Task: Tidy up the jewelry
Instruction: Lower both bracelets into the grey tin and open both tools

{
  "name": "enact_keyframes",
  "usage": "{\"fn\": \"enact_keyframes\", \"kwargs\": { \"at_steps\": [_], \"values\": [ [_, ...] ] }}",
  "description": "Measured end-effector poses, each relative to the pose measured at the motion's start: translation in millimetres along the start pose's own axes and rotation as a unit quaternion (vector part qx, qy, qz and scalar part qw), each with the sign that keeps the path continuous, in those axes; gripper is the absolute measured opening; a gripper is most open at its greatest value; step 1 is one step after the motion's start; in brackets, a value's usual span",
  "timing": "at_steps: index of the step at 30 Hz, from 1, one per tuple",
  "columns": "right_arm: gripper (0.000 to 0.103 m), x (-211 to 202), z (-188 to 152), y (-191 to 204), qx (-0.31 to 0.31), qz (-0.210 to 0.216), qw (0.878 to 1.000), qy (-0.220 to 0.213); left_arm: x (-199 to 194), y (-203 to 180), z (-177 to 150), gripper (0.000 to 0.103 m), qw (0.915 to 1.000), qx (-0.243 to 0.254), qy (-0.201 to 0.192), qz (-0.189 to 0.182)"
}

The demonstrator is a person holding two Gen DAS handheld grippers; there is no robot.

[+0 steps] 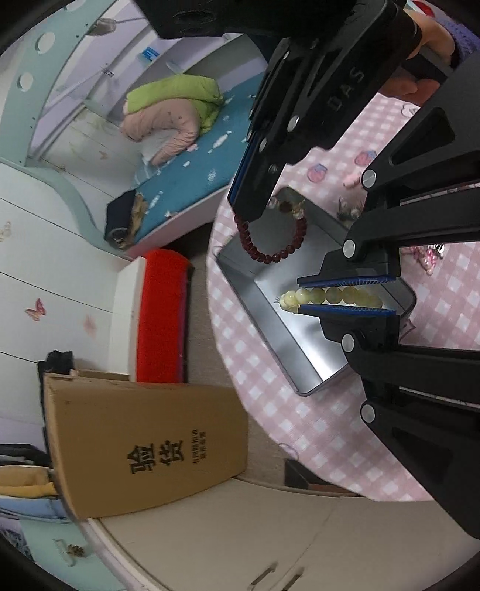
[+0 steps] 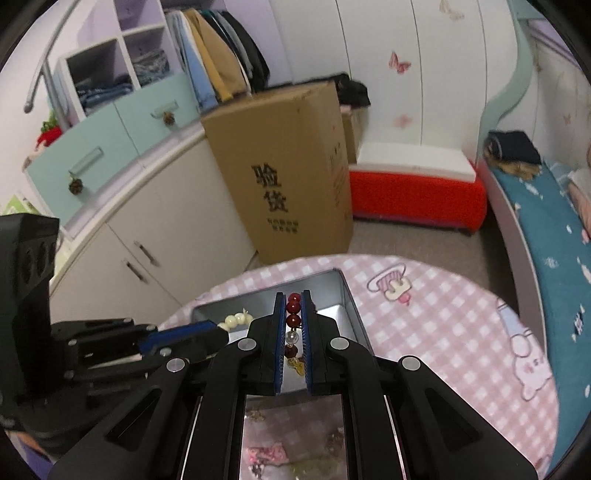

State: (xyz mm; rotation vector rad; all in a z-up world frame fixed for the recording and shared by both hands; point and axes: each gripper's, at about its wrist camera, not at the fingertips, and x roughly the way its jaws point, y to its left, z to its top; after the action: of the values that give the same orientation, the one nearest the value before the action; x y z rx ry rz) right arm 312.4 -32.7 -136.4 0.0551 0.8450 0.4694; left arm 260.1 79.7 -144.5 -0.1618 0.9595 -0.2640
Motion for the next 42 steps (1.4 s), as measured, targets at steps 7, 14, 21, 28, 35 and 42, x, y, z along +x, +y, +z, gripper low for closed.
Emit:
{"fn": "enact_keyframes", "kwargs": {
  "at_steps": [7,14,21,28,35,42],
  "values": [
    [0.008,19.8,-9.4,-4.7,0.005,0.005,1.0,0.021,15.4,-2.8,-5.4,0.008,0.9998,0.006,0.013,0.01],
    [0.009,26.2,-16.4,-7.0,0.006,0.003,0.999,0.038,20.1,-4.1,-9.2,0.014,0.9997,0.01,0.018,0.015],
    [0.011,22.7,-19.6,-8.6,0.012,0.005,0.999,0.04,11.3,-5.8,-7.3,0.036,0.9995,0.013,0.003,0.028],
    [0.011,-4.6,-21.0,-15.5,0.024,-0.003,1.0,0.019,-11.6,-7.9,-8.6,0.039,0.9997,0.002,-0.019,0.015],
    [0.063,-68.4,-30.8,-16.0,0.015,-0.035,0.998,-0.045,-62.7,-17.0,-19.0,0.052,0.9954,-0.007,-0.088,0.038],
    [0.069,-127.1,-61.6,-17.9,0.006,-0.068,0.993,-0.094,-114.5,-35.2,-60.3,0.078,0.978,-0.019,-0.186,0.093]
  ]
}}
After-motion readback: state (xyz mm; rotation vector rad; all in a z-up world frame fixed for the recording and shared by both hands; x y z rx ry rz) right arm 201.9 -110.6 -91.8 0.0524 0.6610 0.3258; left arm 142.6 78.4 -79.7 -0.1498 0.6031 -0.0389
